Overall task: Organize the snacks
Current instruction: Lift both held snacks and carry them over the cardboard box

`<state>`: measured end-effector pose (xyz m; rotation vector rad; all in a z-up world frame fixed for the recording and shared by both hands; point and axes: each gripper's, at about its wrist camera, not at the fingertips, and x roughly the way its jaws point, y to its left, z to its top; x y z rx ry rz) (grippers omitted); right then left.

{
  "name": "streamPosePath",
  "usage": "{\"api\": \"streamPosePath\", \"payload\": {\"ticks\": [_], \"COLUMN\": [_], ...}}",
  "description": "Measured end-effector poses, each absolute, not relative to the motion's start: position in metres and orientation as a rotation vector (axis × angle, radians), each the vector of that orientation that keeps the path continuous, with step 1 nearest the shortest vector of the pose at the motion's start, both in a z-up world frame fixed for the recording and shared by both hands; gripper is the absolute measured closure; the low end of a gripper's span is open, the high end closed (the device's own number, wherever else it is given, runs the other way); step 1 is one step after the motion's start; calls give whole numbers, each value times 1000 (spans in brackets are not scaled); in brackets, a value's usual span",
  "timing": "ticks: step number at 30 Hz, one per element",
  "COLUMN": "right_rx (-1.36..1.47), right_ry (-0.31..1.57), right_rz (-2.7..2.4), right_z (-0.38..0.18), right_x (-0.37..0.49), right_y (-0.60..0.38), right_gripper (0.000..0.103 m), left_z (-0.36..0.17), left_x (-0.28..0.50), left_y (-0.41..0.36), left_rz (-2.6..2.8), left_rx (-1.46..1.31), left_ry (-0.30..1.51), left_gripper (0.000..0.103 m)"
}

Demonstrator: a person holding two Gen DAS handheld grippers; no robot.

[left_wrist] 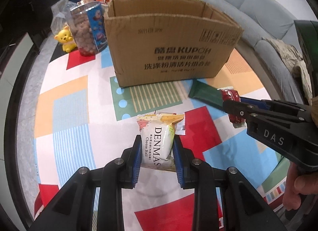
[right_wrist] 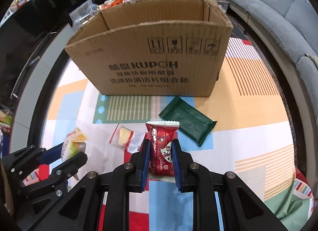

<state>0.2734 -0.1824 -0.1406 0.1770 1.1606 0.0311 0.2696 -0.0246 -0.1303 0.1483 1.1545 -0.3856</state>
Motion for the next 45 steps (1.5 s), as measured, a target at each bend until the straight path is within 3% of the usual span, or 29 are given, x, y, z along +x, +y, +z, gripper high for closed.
{"api": "streamPosePath", "payload": {"ticks": [45], "right_rx": [74], "right_ry": [856], "right_rz": [84], "right_z": [-20], "right_x": [260], "right_y": [-201], "right_gripper": [81], "left_z": [-9], "left_x": [283], "left_y": [-50], "left_rz": [-251], "left_rx": [72], "left_ry": [920], "left_gripper": [73]}}
